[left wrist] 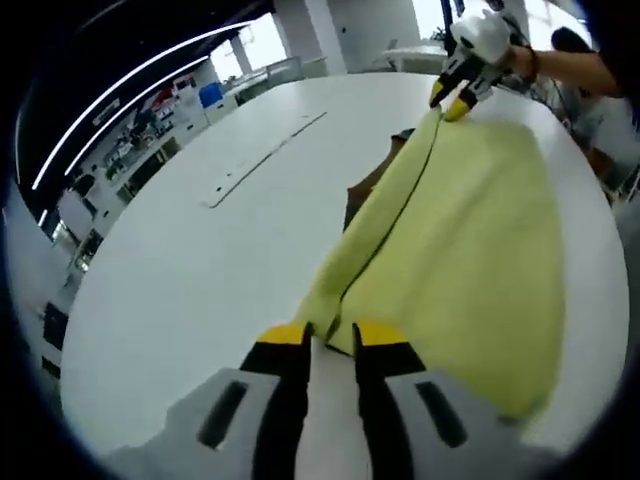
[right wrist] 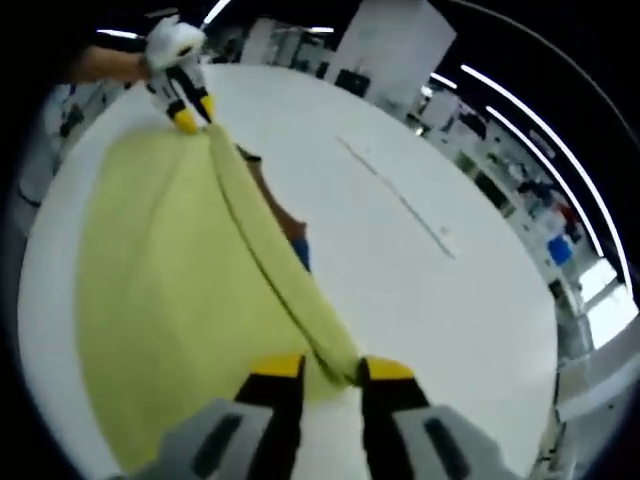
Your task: Fold the garment on the visible template until the final outline fits inside the template.
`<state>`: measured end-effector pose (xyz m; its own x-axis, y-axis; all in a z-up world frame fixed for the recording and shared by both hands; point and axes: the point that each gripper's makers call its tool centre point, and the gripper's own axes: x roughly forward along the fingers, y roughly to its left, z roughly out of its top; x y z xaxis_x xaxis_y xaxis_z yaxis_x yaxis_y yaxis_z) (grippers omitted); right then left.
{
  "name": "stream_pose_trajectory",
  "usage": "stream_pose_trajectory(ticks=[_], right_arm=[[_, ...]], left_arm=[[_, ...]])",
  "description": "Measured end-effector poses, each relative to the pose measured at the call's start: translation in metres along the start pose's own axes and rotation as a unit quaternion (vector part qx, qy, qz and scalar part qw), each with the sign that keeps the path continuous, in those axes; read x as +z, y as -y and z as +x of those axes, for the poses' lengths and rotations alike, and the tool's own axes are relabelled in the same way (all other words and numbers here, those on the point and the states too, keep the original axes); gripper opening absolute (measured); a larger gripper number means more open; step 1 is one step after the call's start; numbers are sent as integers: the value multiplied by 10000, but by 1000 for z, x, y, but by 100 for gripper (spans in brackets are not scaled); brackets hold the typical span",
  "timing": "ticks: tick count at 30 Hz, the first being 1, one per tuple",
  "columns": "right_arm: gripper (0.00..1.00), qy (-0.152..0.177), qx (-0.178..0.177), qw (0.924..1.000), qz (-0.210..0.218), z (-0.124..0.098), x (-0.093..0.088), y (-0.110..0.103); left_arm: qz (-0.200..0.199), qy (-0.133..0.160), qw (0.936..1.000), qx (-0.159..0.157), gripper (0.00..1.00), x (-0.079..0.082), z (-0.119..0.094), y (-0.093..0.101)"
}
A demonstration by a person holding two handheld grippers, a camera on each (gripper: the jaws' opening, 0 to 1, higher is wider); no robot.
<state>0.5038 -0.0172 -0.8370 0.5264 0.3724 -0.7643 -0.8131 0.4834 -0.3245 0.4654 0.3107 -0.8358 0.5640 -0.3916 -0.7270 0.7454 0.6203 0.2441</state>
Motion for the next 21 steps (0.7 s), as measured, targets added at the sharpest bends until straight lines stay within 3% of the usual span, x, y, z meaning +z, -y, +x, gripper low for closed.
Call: stream_pose_trajectory(ticks=[8,16,21], right_arm=[[0,0,11,10000,-15,4,0,-4],[0,17,-77,10000,26,3,-3,-4],[0,115,-167,9998,16,-7,3,2]], left_arm=[[-82,-73,9998,174,4,-2,5,-8],[-57,-136,9995,284,0,3,2,-5],[-295,187,9984,443,0,15,-13,-16]])
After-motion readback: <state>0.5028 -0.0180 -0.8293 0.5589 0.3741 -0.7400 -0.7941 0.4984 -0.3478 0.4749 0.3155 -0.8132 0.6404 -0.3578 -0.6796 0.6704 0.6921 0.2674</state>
